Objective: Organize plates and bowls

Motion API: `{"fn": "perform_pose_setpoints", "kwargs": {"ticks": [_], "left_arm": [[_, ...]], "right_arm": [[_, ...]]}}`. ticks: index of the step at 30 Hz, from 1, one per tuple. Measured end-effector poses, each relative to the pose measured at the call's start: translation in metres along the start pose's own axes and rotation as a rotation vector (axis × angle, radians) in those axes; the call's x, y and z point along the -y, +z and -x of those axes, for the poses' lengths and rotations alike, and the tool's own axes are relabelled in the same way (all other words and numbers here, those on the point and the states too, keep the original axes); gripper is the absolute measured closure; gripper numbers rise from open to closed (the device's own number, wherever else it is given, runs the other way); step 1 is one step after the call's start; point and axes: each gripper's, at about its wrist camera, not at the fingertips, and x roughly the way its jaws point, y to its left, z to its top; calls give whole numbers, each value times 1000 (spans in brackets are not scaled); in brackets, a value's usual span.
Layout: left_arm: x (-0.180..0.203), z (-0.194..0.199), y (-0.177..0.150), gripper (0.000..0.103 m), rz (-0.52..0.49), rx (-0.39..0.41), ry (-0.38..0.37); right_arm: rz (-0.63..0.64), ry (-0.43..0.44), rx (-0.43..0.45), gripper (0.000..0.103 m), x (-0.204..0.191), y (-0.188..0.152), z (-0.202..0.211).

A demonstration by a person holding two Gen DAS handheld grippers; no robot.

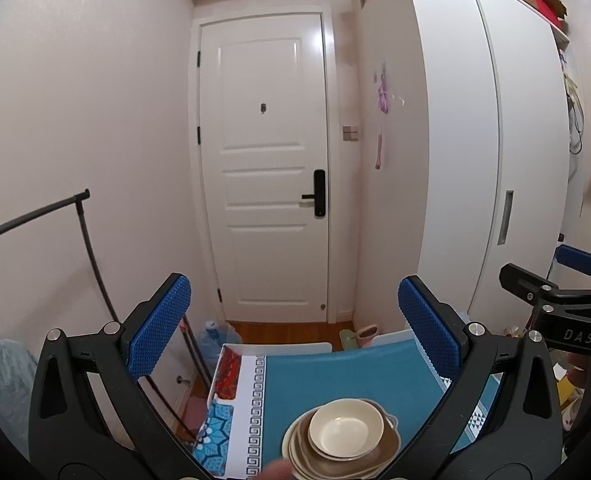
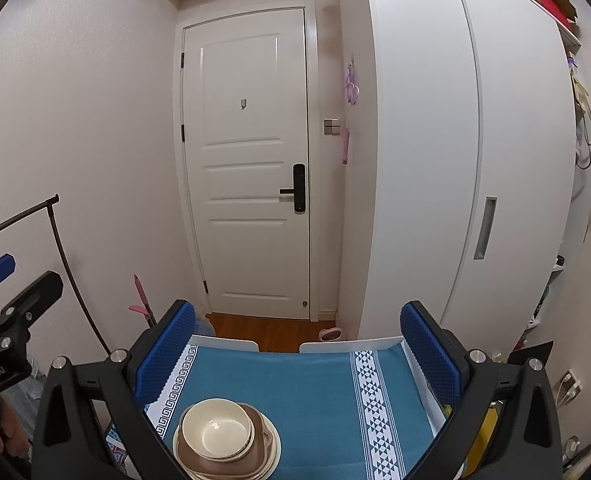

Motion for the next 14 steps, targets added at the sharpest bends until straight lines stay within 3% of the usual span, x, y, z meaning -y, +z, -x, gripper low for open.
{"fn": "perform_pose_setpoints", "kwargs": {"ticks": [14], "left_arm": [[1,-22,1,0,-40,30,17]], "right_arm": [[-4,3,-27,1,0,3,-20]]}}
